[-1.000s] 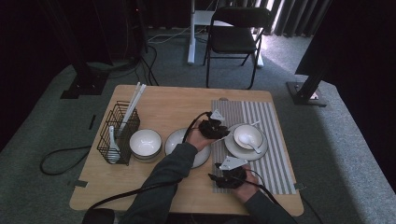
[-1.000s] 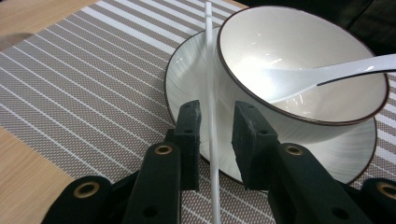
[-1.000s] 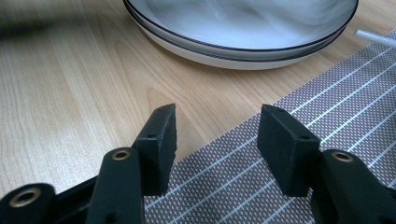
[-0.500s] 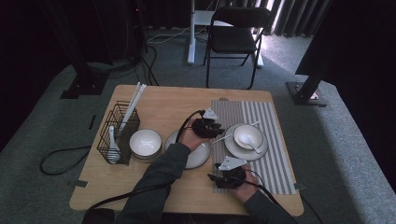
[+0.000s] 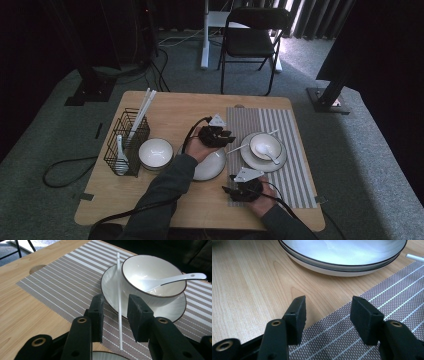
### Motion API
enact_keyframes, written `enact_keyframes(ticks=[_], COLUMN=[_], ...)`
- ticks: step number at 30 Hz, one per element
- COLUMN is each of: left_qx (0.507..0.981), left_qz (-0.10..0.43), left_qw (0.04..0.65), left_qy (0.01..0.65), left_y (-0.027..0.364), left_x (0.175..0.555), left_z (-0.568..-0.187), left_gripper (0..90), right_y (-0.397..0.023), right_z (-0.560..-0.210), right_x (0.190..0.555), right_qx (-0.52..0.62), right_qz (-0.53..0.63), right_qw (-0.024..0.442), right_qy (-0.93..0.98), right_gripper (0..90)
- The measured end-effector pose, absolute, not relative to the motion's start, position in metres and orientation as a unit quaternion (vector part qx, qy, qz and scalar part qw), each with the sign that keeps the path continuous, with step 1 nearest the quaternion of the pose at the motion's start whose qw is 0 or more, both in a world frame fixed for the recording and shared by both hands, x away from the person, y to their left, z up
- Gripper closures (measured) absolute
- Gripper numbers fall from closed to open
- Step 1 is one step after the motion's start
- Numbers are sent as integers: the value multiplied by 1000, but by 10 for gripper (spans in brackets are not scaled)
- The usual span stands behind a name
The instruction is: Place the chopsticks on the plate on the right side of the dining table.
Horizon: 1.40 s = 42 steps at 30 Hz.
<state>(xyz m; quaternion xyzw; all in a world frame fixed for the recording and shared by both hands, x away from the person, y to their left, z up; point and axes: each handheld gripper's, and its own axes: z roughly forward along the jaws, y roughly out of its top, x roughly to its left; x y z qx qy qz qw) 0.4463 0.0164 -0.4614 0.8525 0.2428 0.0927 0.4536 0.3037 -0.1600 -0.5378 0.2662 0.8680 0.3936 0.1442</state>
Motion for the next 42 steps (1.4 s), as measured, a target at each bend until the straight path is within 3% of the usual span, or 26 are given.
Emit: enact_keyframes(ticks=[42], left_qx=[824], left_qz=[150], left_qw=[466], left_qy=[286], left_y=[93], left_x=[437], left_z=[-431], left_gripper=[635], right_y=[-157], right_z=[-538], right_x=[303], right_qx=[270], right_qz=[401], right_qw=[147], right_qy=[863], right_gripper=[447])
